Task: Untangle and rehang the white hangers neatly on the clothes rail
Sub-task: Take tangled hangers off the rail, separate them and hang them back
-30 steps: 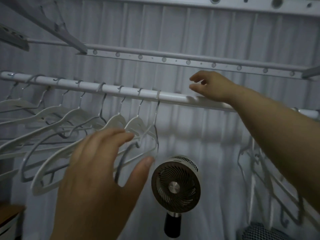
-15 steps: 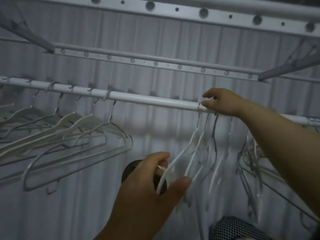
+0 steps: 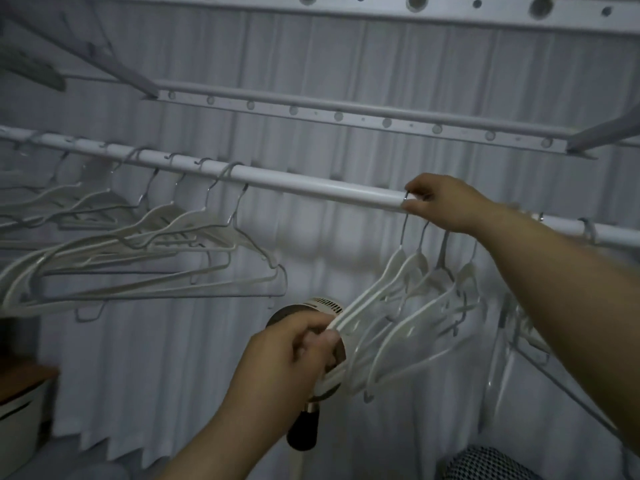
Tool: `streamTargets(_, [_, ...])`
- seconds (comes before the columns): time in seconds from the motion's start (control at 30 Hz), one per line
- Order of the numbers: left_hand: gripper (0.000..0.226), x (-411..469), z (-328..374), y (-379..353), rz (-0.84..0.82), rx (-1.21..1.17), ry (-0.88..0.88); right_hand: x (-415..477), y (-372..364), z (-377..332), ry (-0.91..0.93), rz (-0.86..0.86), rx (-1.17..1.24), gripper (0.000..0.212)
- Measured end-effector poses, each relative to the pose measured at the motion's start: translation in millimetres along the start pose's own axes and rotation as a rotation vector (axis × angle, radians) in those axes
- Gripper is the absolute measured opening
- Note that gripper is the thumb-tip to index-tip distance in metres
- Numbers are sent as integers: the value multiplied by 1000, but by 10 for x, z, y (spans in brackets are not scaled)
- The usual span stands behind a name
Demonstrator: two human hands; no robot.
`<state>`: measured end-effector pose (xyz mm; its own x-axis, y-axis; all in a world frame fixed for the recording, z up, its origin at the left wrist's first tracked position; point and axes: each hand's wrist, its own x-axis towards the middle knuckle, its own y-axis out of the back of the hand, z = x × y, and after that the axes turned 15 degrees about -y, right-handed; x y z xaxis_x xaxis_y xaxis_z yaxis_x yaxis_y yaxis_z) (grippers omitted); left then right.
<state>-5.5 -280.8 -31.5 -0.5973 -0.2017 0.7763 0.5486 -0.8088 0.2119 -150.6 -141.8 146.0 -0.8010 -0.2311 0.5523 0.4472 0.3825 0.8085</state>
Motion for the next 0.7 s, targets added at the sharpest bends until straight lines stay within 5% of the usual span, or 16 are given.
streamTargets(0.7, [38,52,-436,1099,307,238,-76,261,-463,-1276,149,-35,42,36])
